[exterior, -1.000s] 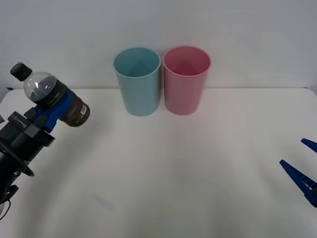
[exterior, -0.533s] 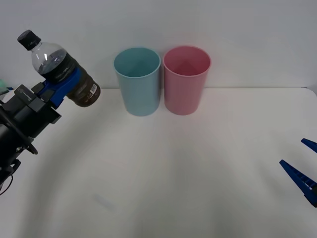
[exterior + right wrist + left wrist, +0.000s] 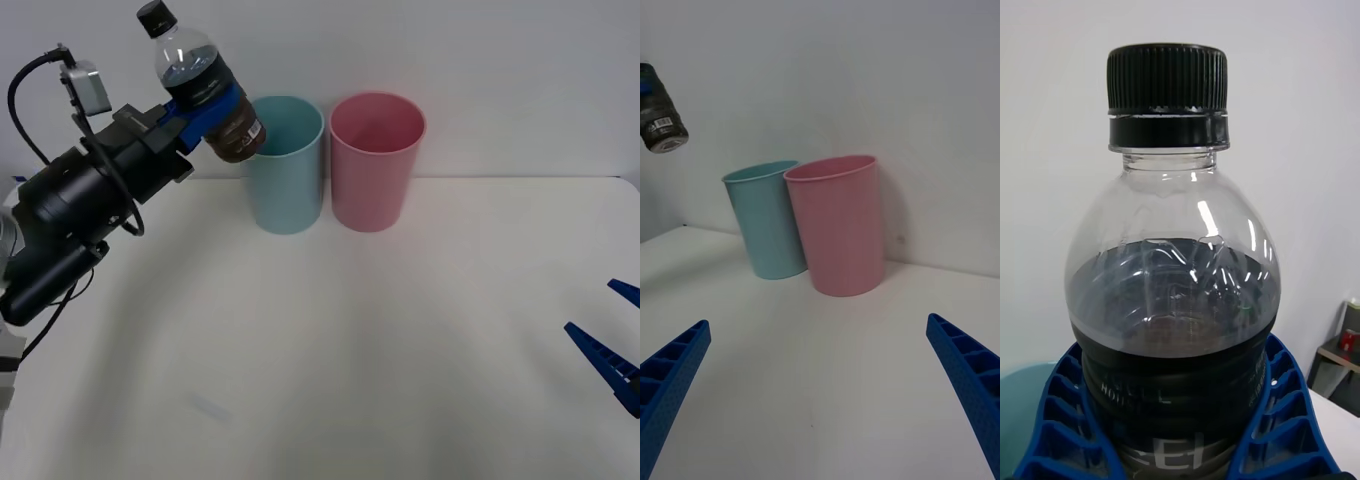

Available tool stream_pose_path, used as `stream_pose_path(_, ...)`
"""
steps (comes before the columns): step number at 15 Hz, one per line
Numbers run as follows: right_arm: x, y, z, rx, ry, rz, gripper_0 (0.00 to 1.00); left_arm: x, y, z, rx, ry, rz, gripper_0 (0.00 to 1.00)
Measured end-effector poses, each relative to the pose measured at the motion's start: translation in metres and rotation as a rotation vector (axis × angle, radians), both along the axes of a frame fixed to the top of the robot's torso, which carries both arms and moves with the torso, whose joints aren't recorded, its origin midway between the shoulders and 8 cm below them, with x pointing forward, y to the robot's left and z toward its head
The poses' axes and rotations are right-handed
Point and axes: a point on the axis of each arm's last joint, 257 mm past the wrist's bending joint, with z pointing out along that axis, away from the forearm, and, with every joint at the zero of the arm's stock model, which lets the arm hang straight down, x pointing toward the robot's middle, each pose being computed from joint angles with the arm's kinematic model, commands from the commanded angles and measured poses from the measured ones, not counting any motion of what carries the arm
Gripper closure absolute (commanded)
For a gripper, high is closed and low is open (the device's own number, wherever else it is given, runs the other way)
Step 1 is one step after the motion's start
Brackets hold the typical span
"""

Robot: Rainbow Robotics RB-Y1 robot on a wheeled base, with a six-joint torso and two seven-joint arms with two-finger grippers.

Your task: Grasp the object on the table and drop it into the matching bin: aluminum can to the light blue bin, PET bottle to the pink bin.

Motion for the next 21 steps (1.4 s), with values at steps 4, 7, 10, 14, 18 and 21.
stream_pose_path(4, 0.000, 0.000, 0.000, 0.000, 0.000, 0.000, 0.00, 0.034, -0.038, 0.002, 0.050, -0.001, -0.028, 1.00)
stream_pose_path(7, 0.000, 0.000, 0.000, 0.000, 0.000, 0.000, 0.00, 0.062, -0.068, 0.000, 0.115, -0.037, -0.020, 0.99)
stream_pose_path(10, 0.000, 0.000, 0.000, 0.000, 0.000, 0.000, 0.00, 0.087, -0.101, 0.003, 0.165, -0.065, 0.007, 0.99)
stream_pose_path(14, 0.000, 0.000, 0.000, 0.000, 0.000, 0.000, 0.00, 0.111, -0.143, 0.007, 0.197, -0.062, 0.041, 1.00)
stream_pose_path(18, 0.000, 0.000, 0.000, 0.000, 0.000, 0.000, 0.00, 0.126, -0.172, 0.014, 0.215, -0.072, 0.118, 1.00)
stream_pose_path(21, 0.000, 0.000, 0.000, 0.000, 0.000, 0.000, 0.00, 0.128, -0.196, 0.011, 0.222, -0.076, 0.176, 0.99)
